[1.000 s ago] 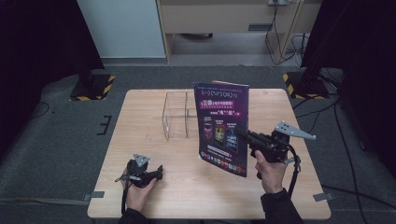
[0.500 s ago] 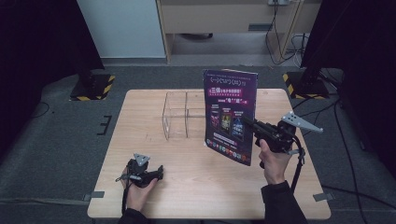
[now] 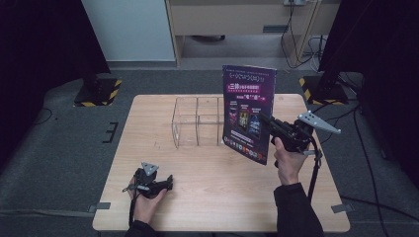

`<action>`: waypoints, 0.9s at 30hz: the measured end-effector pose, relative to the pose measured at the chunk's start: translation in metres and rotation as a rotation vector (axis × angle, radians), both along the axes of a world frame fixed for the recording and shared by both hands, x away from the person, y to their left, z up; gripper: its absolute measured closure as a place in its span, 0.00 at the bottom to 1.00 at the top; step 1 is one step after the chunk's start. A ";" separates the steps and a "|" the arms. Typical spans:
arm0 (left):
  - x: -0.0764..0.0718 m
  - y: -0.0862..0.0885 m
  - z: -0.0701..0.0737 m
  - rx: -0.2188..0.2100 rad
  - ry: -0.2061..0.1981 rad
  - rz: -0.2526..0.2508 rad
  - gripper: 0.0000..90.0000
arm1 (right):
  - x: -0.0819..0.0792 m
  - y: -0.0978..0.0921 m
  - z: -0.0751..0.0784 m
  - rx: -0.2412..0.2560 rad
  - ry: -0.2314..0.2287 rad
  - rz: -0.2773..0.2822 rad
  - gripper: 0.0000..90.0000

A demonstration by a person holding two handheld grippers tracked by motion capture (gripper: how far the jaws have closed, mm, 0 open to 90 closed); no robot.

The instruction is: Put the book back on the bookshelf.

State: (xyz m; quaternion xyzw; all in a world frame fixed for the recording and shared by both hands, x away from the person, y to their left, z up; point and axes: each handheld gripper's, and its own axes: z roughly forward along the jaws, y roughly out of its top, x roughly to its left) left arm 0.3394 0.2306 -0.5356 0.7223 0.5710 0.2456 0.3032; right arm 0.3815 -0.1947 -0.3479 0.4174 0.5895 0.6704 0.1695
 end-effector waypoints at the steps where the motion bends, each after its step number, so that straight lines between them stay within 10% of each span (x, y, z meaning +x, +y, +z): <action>1: 0.000 0.000 0.000 -0.001 -0.001 0.001 0.12 | 0.002 0.001 0.000 -0.002 -0.001 -0.004 0.94; 27: 0.001 0.000 0.000 0.001 0.005 -0.001 0.09 | 0.047 0.023 -0.020 -0.006 -0.001 -0.138 0.94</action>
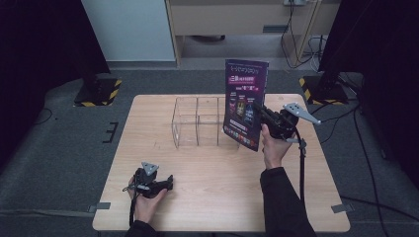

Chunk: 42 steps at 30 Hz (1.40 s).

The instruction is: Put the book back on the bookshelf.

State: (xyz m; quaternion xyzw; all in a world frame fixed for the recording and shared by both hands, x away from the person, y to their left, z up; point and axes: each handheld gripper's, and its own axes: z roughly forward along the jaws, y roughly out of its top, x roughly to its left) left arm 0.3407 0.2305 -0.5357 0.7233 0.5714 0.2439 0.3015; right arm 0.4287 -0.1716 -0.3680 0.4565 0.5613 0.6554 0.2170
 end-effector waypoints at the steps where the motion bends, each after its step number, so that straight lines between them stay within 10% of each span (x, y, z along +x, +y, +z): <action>1: 0.000 0.000 0.000 0.001 0.003 -0.001 0.09 | 0.001 0.001 -0.001 -0.001 0.003 -0.005 0.94; 42: 0.001 0.000 0.000 0.002 0.011 0.001 0.04 | 0.009 0.041 -0.044 -0.085 -0.026 -0.073 0.94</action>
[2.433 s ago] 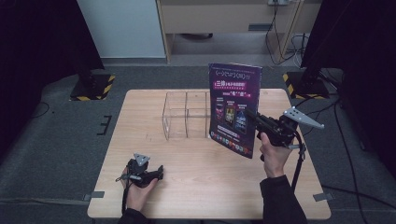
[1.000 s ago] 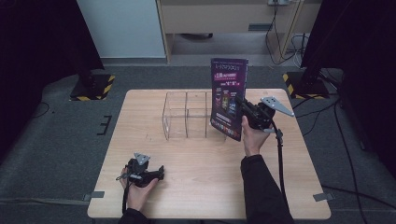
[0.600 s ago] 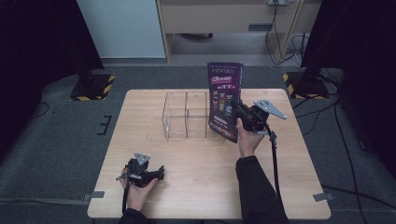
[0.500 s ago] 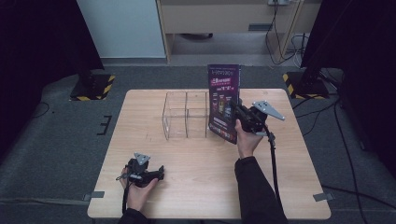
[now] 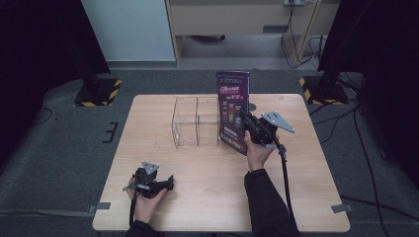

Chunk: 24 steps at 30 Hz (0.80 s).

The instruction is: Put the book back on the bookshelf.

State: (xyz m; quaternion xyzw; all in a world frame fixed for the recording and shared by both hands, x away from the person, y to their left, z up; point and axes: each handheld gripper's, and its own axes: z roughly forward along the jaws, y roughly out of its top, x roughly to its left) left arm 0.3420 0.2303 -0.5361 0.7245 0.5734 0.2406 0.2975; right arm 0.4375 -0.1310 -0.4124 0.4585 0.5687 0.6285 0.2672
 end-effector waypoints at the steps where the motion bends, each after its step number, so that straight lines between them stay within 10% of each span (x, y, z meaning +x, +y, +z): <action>1: 0.000 0.000 0.000 0.000 0.000 0.000 0.04 | -0.001 0.001 -0.001 0.000 -0.003 -0.001 0.94; 24: 0.000 0.000 0.000 0.000 0.000 0.000 0.04 | -0.011 0.006 -0.007 -0.084 0.027 0.024 0.93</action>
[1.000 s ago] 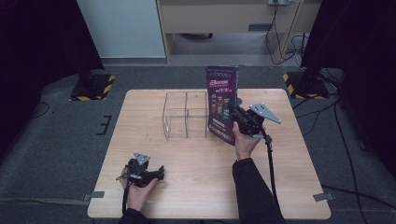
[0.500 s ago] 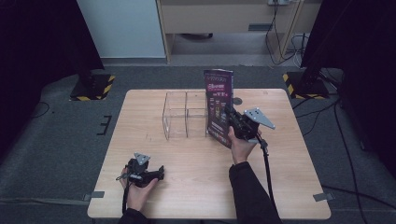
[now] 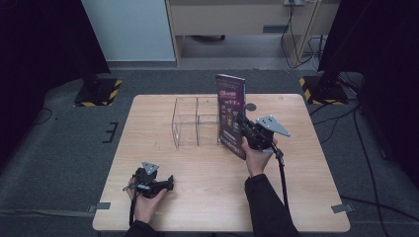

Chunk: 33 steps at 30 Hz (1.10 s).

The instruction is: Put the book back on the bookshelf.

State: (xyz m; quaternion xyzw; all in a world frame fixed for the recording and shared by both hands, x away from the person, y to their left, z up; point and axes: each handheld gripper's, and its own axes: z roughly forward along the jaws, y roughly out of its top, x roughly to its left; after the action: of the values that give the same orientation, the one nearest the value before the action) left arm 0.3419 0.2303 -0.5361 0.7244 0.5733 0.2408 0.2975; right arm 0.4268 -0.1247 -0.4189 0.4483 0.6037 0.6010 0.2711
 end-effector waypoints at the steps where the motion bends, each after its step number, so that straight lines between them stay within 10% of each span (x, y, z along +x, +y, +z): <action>1: 0.000 0.000 0.000 0.000 0.000 0.000 0.04 | -0.001 0.000 0.000 -0.003 0.005 0.005 0.93; 33: 0.000 0.000 0.000 -0.001 0.001 0.001 0.04 | -0.053 -0.043 -0.019 -0.114 0.181 0.093 0.93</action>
State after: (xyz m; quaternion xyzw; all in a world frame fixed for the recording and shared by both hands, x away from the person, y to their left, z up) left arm 0.3419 0.2301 -0.5361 0.7240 0.5739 0.2405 0.2975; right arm 0.3741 -0.1676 -0.4377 0.4563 0.6790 0.5346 0.2123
